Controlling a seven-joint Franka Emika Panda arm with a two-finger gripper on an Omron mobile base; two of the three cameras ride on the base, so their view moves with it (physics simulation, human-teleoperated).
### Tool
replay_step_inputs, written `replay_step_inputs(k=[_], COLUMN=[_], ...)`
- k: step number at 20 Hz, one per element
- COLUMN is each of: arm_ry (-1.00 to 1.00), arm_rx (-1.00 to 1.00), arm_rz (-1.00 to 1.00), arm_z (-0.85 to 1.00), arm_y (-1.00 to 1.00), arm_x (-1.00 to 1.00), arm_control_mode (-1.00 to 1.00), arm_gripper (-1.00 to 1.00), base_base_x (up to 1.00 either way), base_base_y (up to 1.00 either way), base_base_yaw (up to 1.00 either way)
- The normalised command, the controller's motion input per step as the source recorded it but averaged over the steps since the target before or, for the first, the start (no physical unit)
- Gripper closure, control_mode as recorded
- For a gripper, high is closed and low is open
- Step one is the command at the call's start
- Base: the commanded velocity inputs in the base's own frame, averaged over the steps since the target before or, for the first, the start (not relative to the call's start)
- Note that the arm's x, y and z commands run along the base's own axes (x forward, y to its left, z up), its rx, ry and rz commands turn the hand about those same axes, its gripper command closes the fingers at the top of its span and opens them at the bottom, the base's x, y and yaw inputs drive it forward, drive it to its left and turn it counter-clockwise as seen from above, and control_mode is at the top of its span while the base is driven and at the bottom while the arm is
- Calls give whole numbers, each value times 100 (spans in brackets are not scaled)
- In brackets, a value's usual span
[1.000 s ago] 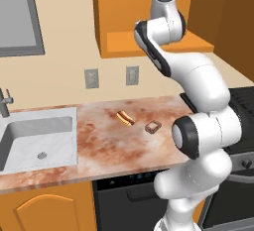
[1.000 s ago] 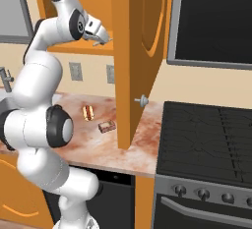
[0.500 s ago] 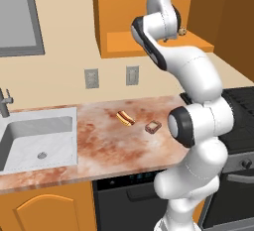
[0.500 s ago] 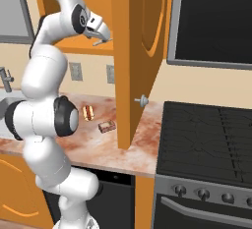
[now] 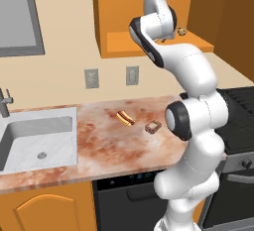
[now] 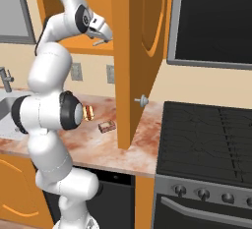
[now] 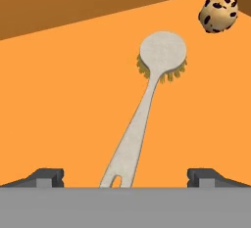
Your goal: Pick the bar soap and dish brush from the cabinet and place them on the counter.
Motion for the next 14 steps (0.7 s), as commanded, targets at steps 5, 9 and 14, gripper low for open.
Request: replay_step_inputs(k=[5,9,14], arm_ry=[0,0,0], arm_rx=[0,0,0], arm_rz=[0,0,0], arm_z=[-4,-5,-6], arm_y=[-2,-4,-5], arm_x=[19,24,24], arm_control_mode=[-100,-100,-100], arm_gripper=[-100,-100,-100], base_base_x=[0,0,0], base_base_y=[0,0,0], base_base_yaw=[0,0,0])
